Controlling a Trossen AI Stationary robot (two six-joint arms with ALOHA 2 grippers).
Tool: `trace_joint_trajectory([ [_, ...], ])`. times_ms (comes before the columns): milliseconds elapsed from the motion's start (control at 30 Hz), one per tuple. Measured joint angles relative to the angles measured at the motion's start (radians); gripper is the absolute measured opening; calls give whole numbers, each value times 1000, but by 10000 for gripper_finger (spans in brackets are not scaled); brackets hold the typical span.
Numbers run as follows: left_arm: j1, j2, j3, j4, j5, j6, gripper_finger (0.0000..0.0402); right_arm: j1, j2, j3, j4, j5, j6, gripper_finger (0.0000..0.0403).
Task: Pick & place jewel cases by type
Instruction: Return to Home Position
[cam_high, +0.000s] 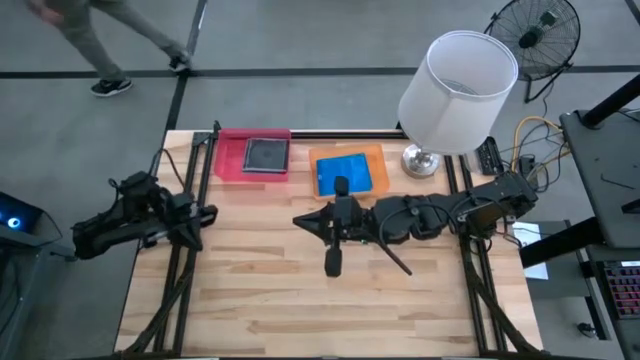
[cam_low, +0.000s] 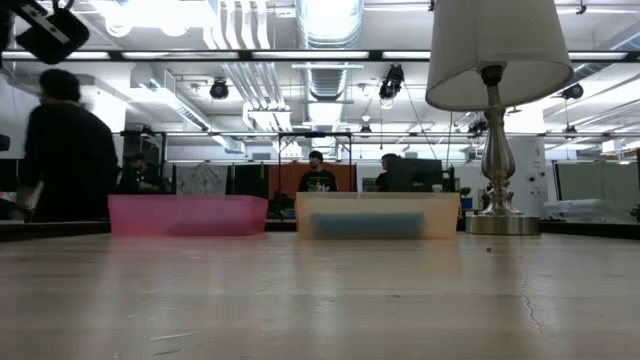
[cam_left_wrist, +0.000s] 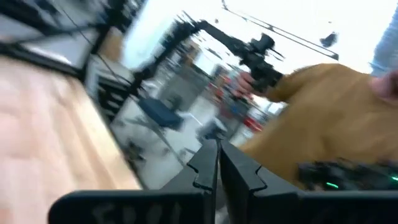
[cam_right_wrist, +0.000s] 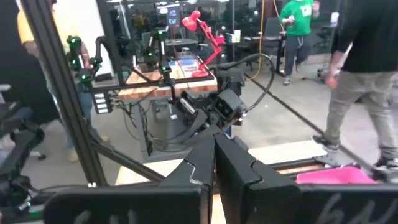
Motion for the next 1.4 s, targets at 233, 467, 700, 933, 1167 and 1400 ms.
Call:
trace_joint_trajectory([
  [233, 0, 0, 22, -17, -267, 174, 0, 0, 0, 0, 0, 0, -63, 9],
  [467, 0, -1, 22, -72, -533, 281, 0, 1, 0, 0, -38, 0, -67, 9],
  [700, 0, -1, 17, -83, -735, 409, 0, -1, 0, 0, -87, 0, -117, 9],
  [933, 0, -1, -55, 2, -779, 493, 0, -8, 0, 0, -87, -2, -163, 9],
  [1167, -1, -2, -186, 125, -857, 500, 0, -29, 0, 0, -114, -99, -180, 9],
  [1400, 0, -2, -272, 216, -996, 514, 0, -41, 0, 0, -159, -102, -143, 9],
])
